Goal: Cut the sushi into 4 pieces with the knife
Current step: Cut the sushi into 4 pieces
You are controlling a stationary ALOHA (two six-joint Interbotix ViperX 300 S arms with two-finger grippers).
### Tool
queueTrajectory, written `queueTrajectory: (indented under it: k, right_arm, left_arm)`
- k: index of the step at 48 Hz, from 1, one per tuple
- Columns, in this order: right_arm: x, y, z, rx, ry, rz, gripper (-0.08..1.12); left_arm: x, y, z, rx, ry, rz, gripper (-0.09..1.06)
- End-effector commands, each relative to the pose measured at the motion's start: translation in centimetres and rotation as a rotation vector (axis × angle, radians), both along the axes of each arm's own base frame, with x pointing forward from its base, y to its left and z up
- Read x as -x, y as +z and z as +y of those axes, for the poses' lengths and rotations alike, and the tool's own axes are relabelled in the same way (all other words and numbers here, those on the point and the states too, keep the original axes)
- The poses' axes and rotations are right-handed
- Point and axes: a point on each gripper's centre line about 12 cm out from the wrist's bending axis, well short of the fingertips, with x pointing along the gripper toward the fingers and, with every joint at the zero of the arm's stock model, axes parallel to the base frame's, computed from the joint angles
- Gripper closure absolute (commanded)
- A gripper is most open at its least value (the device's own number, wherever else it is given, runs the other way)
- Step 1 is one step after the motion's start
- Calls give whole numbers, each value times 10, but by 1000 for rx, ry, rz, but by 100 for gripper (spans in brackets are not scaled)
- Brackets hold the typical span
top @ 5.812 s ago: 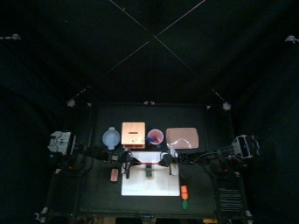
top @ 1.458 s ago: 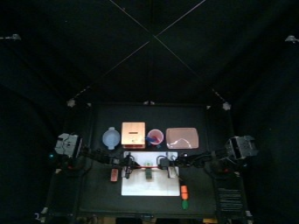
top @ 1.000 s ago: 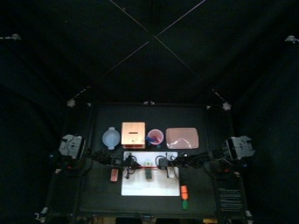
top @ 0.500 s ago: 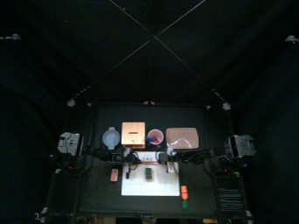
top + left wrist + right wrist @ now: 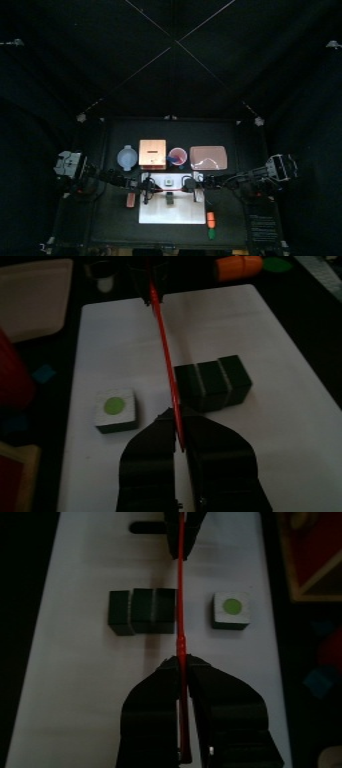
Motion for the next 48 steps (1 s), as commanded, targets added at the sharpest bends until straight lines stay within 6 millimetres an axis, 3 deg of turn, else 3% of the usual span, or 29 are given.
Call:
queueTrajectory:
  k: [1, 20, 48]
  right_arm:
    - [-5, 11, -1, -5, -7, -40, 102]
    - [-9, -2, 1, -4, -7, -6, 102]
    - [-10, -3, 12, -14, 12, -6, 102]
  left_arm:
    - [-7, 12, -7, 6, -18, -49, 61]
    - [-6, 1, -6, 11, -5, -14, 61]
    - [-5, -1, -13, 14, -22, -9, 61]
